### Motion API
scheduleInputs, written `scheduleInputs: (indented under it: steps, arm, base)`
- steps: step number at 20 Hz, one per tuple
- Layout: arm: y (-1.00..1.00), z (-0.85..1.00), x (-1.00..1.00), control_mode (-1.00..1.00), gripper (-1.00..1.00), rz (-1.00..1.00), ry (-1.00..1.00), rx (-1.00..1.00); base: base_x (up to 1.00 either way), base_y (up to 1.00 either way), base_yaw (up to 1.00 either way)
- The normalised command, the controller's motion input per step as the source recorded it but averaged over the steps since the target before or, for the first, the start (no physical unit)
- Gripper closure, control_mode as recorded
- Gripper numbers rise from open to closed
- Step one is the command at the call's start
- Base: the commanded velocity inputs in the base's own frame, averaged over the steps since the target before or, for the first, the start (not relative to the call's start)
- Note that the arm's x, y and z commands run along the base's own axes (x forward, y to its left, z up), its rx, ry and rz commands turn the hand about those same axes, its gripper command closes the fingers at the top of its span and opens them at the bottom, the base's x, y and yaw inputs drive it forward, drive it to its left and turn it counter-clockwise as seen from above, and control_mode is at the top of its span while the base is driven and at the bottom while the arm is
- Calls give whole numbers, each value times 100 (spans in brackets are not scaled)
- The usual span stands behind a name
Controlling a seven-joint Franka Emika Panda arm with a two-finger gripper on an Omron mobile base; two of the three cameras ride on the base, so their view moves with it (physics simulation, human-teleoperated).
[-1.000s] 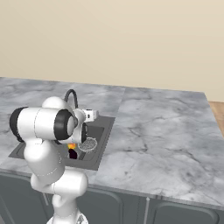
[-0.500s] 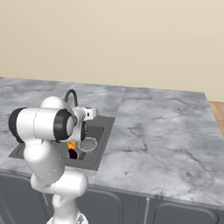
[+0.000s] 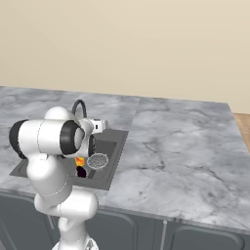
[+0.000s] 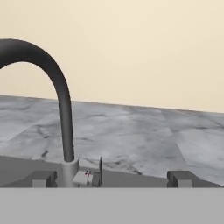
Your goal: Pick the cup and strainer and place them in the sink. Then turn on the water.
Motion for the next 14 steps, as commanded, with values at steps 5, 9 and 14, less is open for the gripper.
scheduleInputs:
  steps: [5,9,14]
  arm:
    - [14,-22,0,-100,-100,0,-3,0]
    - [2,-24,0,-100,-100,0,-4,0]
    - [0,-25,0,-100,-100,0,-10,0]
  base:
    - [0,0,0]
    - [0,0,0]
    - [0,0,0]
